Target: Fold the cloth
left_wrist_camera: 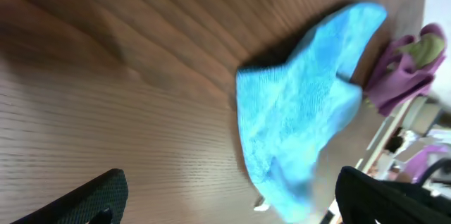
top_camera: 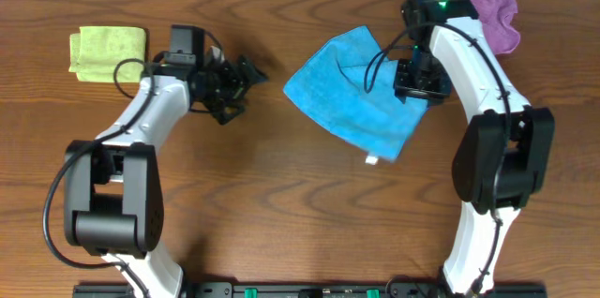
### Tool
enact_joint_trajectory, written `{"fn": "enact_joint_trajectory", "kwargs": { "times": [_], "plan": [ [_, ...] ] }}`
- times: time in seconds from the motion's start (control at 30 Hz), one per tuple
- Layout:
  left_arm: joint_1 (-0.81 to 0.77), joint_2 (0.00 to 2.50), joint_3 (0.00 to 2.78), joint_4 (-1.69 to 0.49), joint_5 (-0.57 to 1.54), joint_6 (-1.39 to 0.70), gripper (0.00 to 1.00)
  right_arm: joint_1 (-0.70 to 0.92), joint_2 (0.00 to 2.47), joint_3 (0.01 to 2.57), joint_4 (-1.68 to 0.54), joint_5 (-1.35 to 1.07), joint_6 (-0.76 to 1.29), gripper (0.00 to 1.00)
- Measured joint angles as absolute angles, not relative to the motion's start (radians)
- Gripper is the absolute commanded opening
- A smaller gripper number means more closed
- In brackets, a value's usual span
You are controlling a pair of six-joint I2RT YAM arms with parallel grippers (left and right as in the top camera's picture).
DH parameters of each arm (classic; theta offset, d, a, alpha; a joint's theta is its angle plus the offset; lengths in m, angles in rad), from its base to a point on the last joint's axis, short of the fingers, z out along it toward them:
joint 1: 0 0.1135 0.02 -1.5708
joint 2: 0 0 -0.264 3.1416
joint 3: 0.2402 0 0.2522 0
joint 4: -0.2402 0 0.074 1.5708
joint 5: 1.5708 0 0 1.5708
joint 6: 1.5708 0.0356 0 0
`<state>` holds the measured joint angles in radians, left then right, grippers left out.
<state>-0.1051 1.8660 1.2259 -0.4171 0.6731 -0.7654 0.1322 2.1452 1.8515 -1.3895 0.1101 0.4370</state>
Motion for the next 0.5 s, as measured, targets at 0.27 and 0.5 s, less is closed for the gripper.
{"fn": "enact_joint_trajectory", "kwargs": {
  "times": [0.27, 0.5],
  "plan": [
    [-0.141, 1.866, 1.226, -0.418, 0.615, -0.765, 0.95, 0.109, 2.143, 1.851, -1.467, 0.038, 0.399, 0.46],
    [-0.141, 1.866, 1.226, -0.415, 0.590, -0.765, 0.95, 0.106, 1.965, 1.777, -1.433, -0.046, 0.260, 0.44]
  ]
}}
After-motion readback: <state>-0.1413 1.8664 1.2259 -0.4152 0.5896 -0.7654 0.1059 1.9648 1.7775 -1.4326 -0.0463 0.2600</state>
